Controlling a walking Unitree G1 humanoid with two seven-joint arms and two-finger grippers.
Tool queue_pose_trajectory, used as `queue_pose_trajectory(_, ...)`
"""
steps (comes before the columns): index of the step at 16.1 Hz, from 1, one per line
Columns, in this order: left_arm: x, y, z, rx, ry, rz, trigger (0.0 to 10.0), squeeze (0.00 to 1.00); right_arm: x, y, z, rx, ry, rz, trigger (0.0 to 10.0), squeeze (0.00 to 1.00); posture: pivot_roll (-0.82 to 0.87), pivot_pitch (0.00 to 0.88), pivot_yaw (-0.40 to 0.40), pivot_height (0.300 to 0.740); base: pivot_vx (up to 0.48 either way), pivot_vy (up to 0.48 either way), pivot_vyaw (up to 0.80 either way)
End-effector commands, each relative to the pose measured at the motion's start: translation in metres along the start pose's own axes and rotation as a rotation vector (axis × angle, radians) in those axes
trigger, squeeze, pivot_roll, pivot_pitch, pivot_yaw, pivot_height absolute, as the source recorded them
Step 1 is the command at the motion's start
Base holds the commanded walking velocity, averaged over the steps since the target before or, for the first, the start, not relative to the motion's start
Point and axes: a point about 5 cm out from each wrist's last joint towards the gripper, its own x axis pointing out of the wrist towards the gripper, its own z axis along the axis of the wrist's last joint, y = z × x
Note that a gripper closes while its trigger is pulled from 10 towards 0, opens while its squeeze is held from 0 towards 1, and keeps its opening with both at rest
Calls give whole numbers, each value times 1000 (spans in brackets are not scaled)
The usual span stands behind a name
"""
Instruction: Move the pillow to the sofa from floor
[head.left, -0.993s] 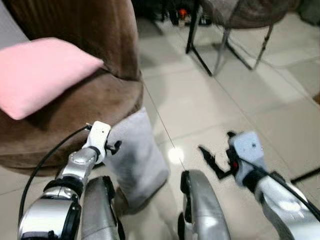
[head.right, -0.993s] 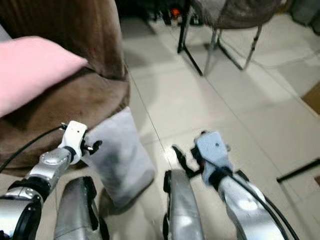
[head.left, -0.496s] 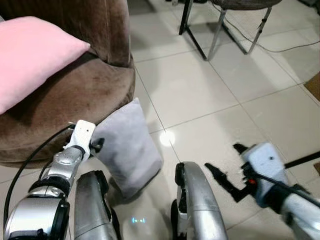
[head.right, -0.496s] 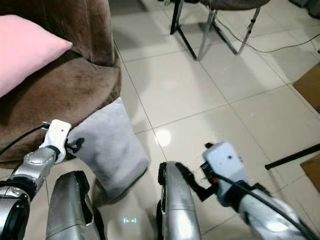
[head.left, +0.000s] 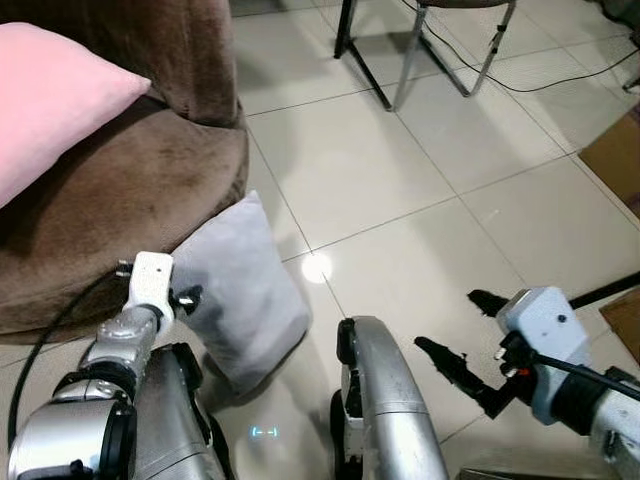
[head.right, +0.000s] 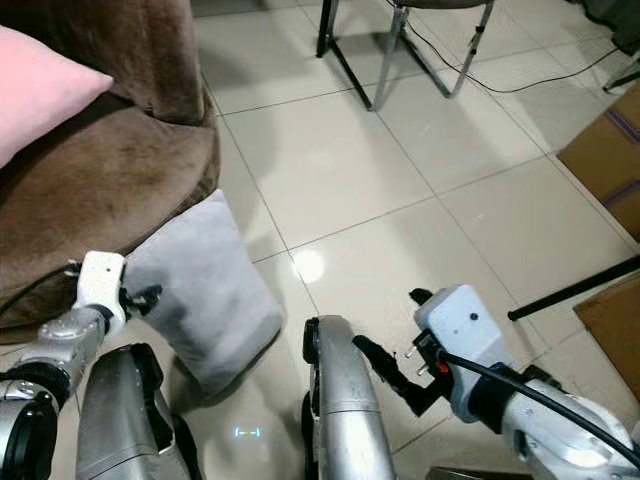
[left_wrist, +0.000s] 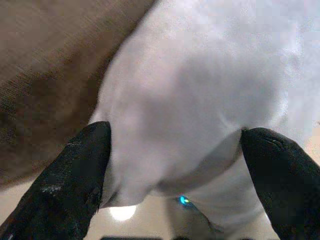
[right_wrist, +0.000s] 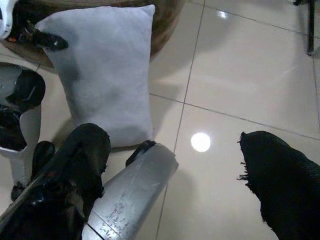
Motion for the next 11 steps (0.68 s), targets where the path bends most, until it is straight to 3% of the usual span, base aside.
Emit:
queue_pose_trajectory(1,-1,-6,-14,-31,50,-29,10000,0,-4,-1,0,-3,11,3,10000,0,-461,251,-162,531,0,0,0)
queue_pose_trajectory(2,-1,-10,-16,-20,61,-46,6471,0,-5,-1,1,-4,12,3,10000,0,-459,249,-162,531,0,0,0)
queue_pose_trajectory(3,-1,-11,-19,-1,81,-51,4118,0,-5,-1,1,-3,12,3,10000,0,-456,248,-162,531,0,0,0)
queue_pose_trajectory(4,-2,-10,-22,17,96,-44,0,0,-5,-2,1,-1,10,0,10000,0,-455,248,-161,531,0,0,0)
queue_pose_trajectory(11,-5,2,-28,88,133,22,0,0,-1,-3,-3,20,11,-13,10000,0,-445,254,-160,531,0,0,0)
